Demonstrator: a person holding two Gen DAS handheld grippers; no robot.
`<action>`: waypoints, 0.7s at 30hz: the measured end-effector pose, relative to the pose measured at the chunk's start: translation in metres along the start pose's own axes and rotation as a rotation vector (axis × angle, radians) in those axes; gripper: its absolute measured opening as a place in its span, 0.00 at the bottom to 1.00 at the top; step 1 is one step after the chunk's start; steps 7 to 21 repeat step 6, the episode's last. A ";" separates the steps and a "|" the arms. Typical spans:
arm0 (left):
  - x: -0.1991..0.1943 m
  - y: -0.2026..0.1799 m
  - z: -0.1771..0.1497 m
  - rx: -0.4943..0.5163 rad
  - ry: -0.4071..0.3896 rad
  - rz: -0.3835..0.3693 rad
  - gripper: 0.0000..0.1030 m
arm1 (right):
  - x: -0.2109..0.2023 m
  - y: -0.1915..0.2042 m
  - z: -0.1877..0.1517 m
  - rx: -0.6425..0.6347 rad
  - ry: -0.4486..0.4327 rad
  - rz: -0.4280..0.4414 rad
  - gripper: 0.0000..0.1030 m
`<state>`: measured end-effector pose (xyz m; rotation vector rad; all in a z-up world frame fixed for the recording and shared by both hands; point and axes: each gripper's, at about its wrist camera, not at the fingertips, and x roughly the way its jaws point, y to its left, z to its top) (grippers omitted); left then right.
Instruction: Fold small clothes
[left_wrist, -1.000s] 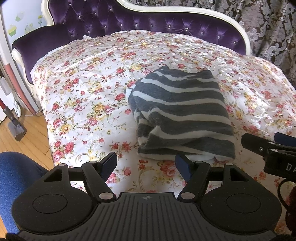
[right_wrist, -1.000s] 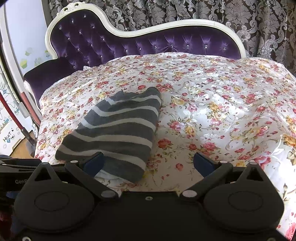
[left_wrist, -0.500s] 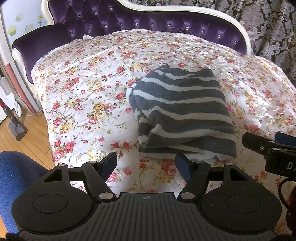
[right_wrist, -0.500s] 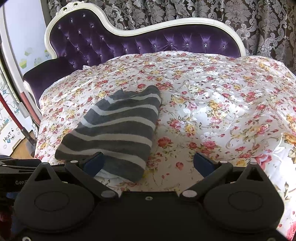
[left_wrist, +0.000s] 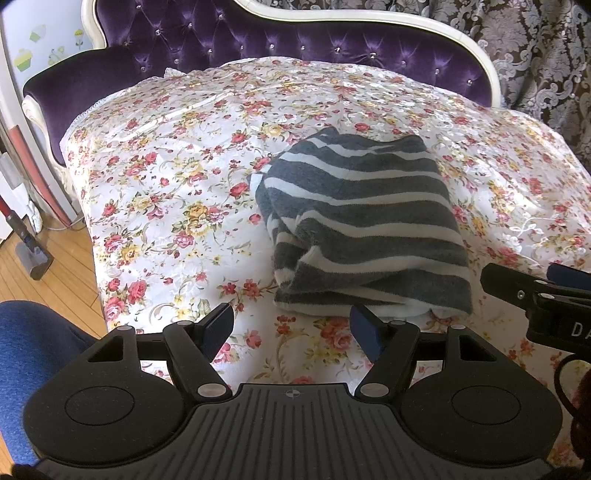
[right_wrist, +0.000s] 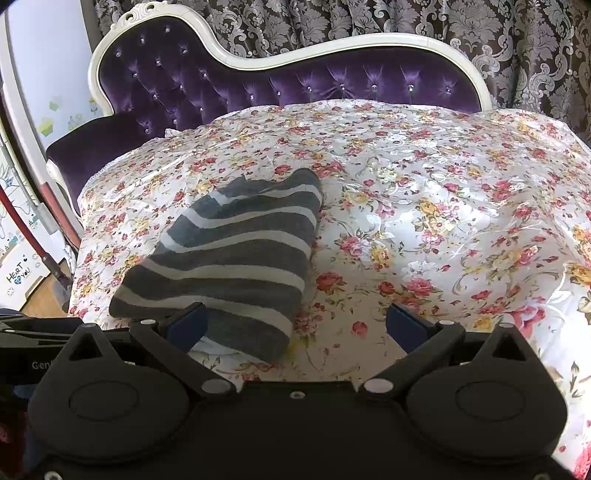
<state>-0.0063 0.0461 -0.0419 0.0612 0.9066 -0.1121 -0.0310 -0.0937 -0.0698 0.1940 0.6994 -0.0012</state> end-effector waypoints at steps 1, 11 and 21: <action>0.000 0.000 0.000 0.000 0.000 0.001 0.66 | 0.000 0.000 0.000 0.000 0.000 0.000 0.99; 0.002 0.000 -0.001 0.002 0.002 0.001 0.66 | 0.000 0.000 -0.001 0.000 0.001 0.001 0.99; 0.002 0.000 -0.001 0.002 0.002 0.001 0.66 | 0.000 0.000 -0.001 0.000 0.001 0.001 0.99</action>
